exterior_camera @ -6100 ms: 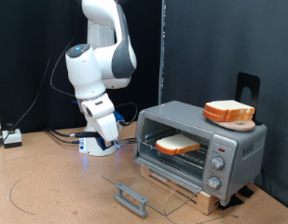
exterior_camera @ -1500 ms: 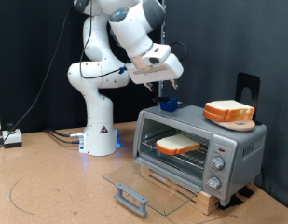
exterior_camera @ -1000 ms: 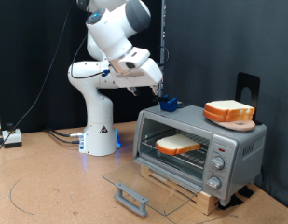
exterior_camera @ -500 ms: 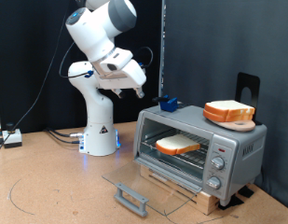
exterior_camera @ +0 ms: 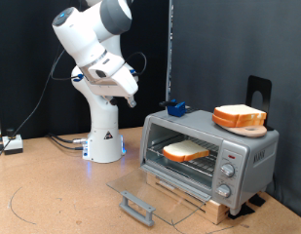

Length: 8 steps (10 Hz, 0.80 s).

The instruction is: Make a piece of toast with the oven

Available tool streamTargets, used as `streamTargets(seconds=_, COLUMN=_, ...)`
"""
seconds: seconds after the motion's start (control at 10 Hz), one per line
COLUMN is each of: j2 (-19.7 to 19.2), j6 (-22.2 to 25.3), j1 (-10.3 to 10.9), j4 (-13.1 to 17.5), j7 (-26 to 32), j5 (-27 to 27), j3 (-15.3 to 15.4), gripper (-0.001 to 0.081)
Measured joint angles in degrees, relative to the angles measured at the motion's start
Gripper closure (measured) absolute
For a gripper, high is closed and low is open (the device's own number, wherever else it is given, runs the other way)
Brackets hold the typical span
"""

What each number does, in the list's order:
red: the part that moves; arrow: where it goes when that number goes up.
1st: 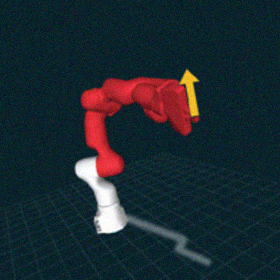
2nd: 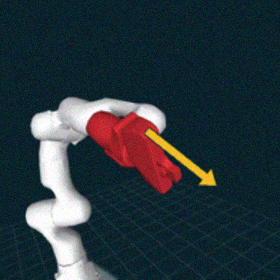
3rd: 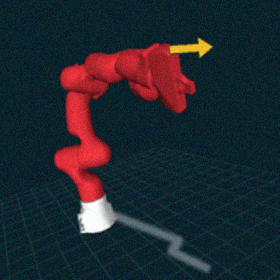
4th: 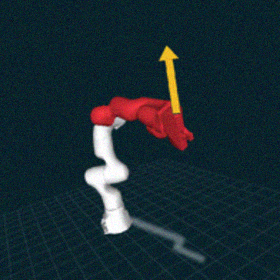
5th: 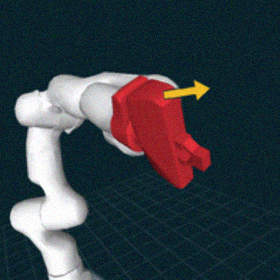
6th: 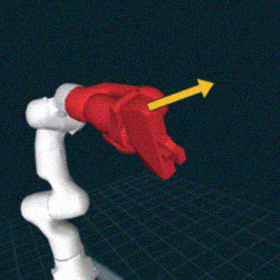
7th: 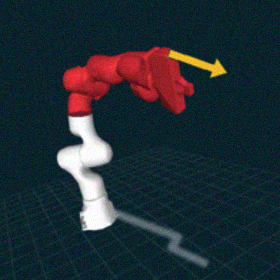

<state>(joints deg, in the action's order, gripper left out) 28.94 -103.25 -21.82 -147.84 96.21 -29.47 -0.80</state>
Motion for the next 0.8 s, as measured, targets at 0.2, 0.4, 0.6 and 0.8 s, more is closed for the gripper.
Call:
streamTargets(seconds=0.2, j2=-0.9, j6=4.6, j1=-0.3, j4=2.0, j7=-15.0, j5=1.8, j3=2.5, gripper=-0.0003)
streamTargets(seconds=0.4, j2=-5.5, j6=11.2, j1=-0.8, j4=7.8, j7=-27.9, j5=1.1, j3=2.5, gripper=-0.0003)
streamTargets(seconds=0.6, j2=-11.3, j6=16.4, j1=-2.2, j4=12.5, j7=-37.7, j5=-2.5, j3=0.8, gripper=-0.0003)
streamTargets(seconds=0.8, j2=-14.2, j6=17.9, j1=-2.9, j4=14.5, j7=-39.6, j5=-3.6, j3=0.3, gripper=-0.0003)
